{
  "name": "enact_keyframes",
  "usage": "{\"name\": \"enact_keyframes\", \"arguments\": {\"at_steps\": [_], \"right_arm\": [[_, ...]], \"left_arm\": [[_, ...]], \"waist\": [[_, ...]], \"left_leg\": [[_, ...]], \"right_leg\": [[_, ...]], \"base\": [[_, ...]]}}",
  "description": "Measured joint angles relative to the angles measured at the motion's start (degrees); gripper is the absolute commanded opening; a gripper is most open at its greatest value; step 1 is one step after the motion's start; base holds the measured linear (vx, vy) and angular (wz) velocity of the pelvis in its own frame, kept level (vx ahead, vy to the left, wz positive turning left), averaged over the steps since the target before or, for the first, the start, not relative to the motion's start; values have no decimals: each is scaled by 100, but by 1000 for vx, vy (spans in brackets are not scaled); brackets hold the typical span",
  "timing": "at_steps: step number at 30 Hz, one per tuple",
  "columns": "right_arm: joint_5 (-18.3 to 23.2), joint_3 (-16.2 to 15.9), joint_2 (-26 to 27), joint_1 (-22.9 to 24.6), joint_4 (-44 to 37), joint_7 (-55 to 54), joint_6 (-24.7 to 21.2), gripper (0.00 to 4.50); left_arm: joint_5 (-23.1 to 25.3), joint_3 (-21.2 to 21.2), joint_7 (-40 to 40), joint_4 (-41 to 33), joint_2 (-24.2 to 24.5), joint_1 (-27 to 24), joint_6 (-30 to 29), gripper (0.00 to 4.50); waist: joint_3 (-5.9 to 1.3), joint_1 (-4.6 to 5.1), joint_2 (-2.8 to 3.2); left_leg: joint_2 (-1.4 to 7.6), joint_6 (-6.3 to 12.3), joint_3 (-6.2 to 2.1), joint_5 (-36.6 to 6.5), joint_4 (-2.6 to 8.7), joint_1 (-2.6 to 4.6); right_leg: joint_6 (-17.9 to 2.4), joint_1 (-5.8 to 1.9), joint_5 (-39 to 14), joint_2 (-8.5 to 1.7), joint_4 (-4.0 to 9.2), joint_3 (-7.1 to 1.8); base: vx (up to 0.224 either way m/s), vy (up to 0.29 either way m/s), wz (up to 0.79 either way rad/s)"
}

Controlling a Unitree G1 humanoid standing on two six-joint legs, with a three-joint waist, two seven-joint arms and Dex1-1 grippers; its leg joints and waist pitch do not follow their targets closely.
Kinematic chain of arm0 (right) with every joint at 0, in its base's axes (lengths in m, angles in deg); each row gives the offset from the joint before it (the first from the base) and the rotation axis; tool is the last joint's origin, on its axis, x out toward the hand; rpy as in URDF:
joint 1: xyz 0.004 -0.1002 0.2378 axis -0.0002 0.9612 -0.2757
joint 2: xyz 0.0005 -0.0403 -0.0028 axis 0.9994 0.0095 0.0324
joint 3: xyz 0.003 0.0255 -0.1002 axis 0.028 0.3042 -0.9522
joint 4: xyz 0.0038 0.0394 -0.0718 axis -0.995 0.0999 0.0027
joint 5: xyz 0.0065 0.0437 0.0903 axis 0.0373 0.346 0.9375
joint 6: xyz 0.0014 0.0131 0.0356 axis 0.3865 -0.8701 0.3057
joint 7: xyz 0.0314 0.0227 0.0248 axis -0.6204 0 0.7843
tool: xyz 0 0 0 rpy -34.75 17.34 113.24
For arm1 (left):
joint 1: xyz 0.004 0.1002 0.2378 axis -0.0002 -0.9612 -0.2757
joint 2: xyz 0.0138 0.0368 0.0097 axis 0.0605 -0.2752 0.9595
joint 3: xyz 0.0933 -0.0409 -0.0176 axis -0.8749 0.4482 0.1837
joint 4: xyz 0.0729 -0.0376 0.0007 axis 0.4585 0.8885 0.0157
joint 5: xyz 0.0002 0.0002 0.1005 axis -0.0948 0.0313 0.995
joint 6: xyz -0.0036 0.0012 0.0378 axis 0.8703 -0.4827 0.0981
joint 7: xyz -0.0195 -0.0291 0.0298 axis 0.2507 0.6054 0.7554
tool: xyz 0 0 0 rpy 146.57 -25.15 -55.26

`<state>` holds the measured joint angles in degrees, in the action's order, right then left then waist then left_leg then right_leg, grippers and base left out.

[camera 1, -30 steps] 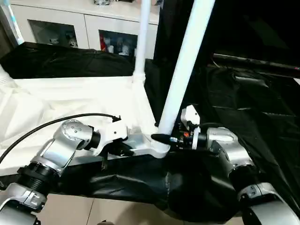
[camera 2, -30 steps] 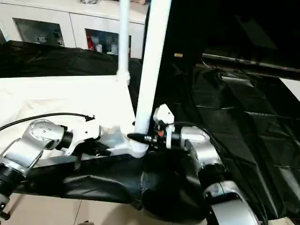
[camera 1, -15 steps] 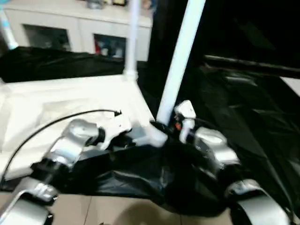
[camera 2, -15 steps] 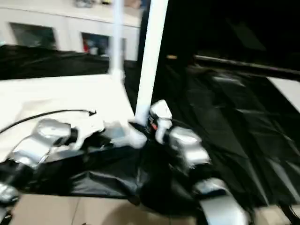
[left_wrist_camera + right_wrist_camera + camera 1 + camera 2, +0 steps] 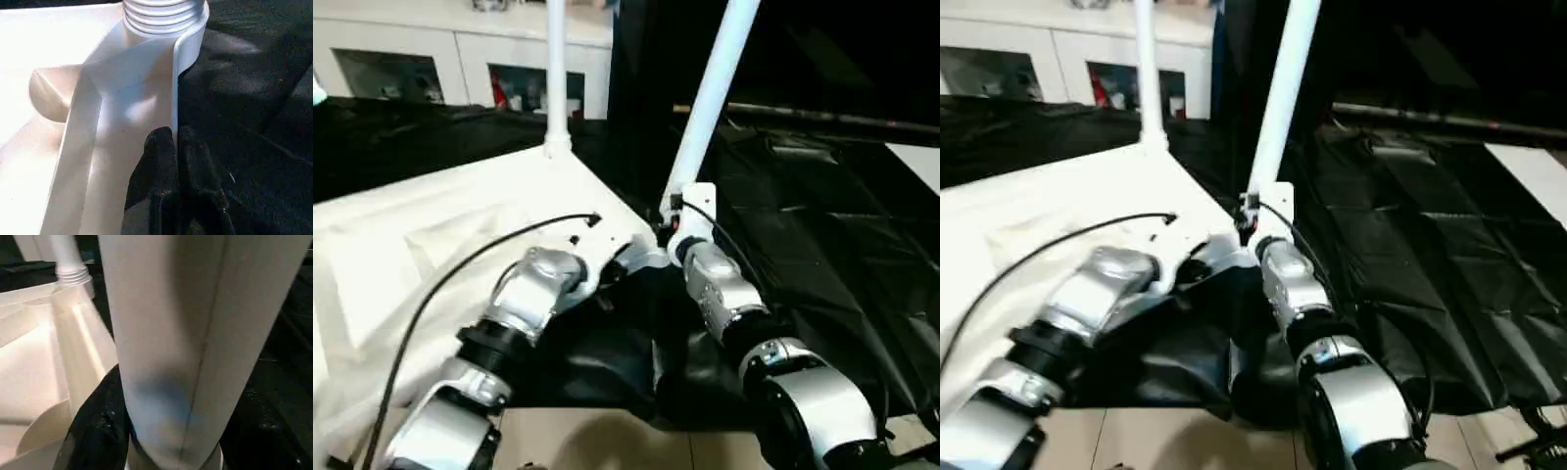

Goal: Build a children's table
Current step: Insert table leg to table base

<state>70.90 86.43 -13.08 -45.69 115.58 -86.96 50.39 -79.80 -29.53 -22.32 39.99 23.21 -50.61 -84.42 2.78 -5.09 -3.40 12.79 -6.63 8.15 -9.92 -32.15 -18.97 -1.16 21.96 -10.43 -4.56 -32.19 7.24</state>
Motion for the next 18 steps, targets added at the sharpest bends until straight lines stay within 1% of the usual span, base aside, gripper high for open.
{"name": "enact_keyframes", "arguments": {"at_steps": [3, 7, 11, 15, 18], "right_arm": [[-28, 66, 32, -43, 58, -82, 16, 190], [-87, 100, 70, -120, 150, -117, 19, 190], [-279, 30, 84, -161, 168, -101, 19, 190], [-424, -42, 66, -181, 168, -66, 19, 190], [-442, -60, 66, -191, 169, -54, 19, 190]], "left_arm": [[7, 0, -51, -70, -30, -4, -102, 0], [7, 0, -87, -147, -24, -23, -180, 0], [9, 0, -115, -288, 9, -54, -282, 0], [8, 0, -115, -346, 25, -71, -303, 0], [8, 1, -120, -389, 37, -98, -307, 0]], "waist": [[-6, -4, -8], [-20, -10, -29], [-28, -16, -33], [-31, -13, -33], [-34, -6, -28]], "left_leg": [[-2, 0, 15, 0, 10, -4], [-6, -3, 30, 0, -1, 5], [-5, -8, 37, 0, 40, 7], [-5, -23, 41, -9, 42, 7], [-5, -24, 41, -10, 44, 5]], "right_leg": [[-8, 2, 7, 1, -18, -20], [-20, 18, 19, 1, -103, -47], [-24, 31, 61, 6, -113, -43], [-26, 40, 70, 6, -141, -46], [-26, 47, 70, 6, -148, -46]], "base": [[0, 0, 0], [0, 0, 0], [0, 0, 0], [0, 0, 0], [0, 0, 0]]}}
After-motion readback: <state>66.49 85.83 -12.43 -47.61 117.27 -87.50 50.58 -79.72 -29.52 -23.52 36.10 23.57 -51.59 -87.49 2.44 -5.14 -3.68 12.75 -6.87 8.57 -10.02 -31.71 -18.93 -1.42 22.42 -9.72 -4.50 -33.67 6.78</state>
